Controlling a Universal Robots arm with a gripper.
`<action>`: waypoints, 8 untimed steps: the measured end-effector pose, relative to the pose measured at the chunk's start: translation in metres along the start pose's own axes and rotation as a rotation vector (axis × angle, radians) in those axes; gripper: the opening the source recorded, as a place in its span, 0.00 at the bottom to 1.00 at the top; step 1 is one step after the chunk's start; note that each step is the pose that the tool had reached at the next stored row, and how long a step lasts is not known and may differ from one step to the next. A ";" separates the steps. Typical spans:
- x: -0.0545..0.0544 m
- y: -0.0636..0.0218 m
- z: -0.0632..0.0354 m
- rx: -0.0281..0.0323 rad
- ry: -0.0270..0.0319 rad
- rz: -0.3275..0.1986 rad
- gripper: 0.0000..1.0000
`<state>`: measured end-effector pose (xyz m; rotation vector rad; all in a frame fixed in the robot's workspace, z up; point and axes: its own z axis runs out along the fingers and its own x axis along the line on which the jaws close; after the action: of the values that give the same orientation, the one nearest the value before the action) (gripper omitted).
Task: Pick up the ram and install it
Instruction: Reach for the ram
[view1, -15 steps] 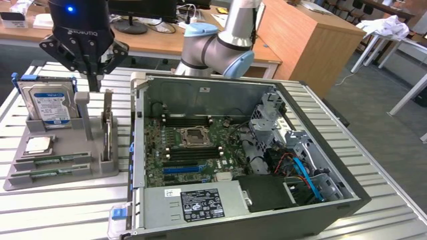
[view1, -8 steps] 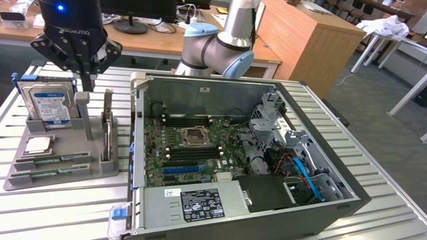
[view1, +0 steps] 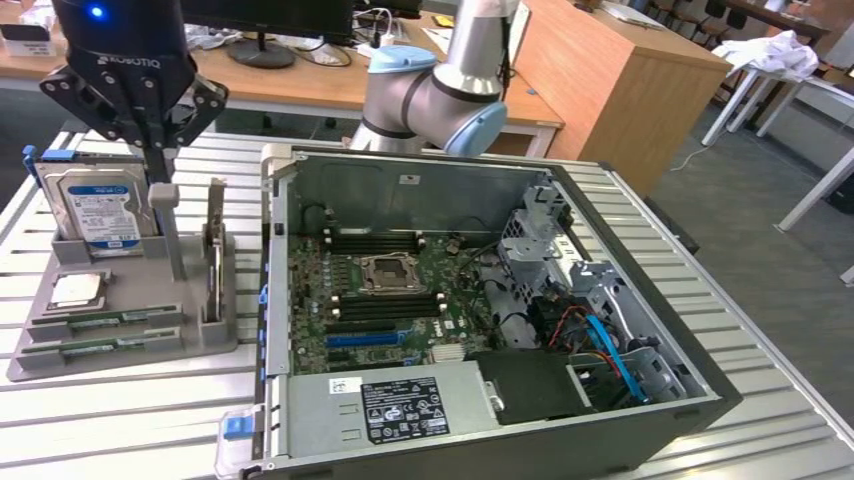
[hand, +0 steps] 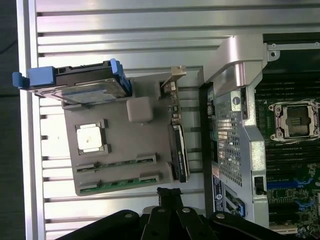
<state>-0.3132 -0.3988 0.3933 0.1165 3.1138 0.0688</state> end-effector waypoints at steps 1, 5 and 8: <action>0.002 -0.0001 0.0000 0.0000 0.0000 0.000 0.10; 0.009 -0.0007 -0.0002 0.0000 -0.0001 0.000 0.10; 0.015 -0.0011 -0.0004 -0.0001 -0.0001 0.000 0.10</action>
<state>-0.3281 -0.3988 0.3933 0.1167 3.1136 0.0689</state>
